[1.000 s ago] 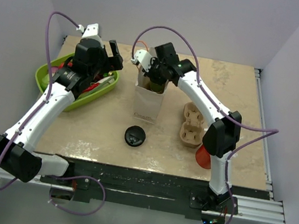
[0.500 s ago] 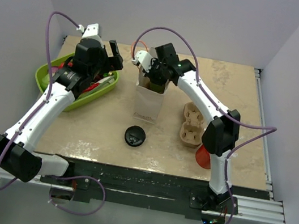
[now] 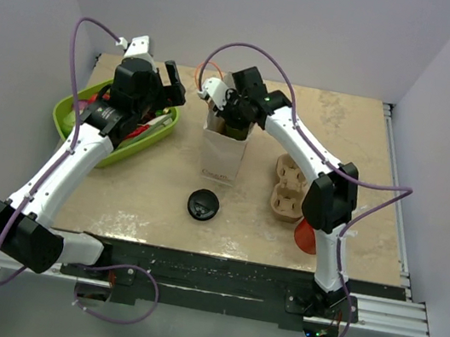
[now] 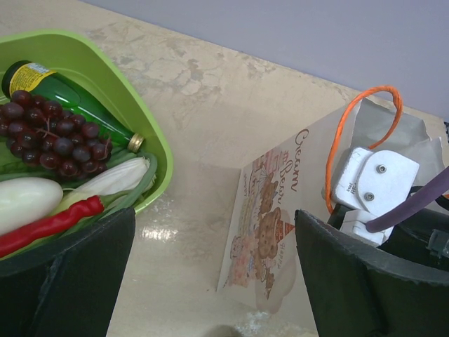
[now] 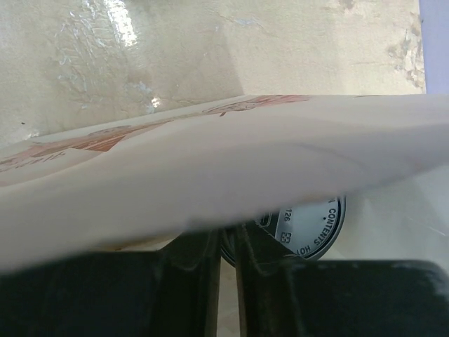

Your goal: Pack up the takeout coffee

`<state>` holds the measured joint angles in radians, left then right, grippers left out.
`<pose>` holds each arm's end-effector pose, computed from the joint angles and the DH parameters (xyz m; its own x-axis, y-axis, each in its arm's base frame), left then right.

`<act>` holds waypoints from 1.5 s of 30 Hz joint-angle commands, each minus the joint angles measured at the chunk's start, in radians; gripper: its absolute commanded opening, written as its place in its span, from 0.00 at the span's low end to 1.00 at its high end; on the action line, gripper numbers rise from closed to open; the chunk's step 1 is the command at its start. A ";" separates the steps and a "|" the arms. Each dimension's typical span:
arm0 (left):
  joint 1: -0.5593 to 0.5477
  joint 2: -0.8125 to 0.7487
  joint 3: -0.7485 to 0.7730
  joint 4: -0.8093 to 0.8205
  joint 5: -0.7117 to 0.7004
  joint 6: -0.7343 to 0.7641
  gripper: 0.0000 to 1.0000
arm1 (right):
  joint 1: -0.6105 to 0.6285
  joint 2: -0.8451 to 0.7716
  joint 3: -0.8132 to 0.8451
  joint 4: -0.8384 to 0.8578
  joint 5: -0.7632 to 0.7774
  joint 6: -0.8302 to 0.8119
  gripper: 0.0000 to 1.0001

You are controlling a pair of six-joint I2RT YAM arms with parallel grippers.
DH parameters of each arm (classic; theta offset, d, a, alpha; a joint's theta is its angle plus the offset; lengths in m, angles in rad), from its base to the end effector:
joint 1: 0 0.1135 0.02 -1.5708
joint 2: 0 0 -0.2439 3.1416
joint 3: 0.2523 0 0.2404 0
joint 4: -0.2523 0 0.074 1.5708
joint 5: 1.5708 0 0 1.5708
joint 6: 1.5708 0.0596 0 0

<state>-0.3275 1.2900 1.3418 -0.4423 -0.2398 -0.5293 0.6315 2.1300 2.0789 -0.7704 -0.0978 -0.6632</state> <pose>0.2922 -0.0843 0.3696 -0.3639 -0.3944 -0.8438 -0.0918 0.9167 -0.3889 0.3806 0.2856 0.2707 -0.0709 -0.8110 -0.5808 -0.8691 0.3360 -0.3630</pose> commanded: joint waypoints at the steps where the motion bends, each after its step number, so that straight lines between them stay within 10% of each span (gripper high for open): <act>1: 0.005 -0.006 -0.007 0.028 -0.004 0.022 1.00 | -0.009 -0.027 -0.003 0.025 0.006 0.007 0.17; 36: 0.005 -0.023 -0.009 0.053 0.096 0.012 1.00 | -0.009 -0.315 0.053 0.100 0.004 0.200 0.76; 45: 0.004 -0.024 -0.024 0.086 0.135 0.012 1.00 | -0.013 -0.638 -0.204 0.304 0.326 0.410 0.98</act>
<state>-0.3275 1.2900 1.3266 -0.4183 -0.1314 -0.5301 0.6270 1.6783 1.9903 -0.6109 0.0185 -0.3752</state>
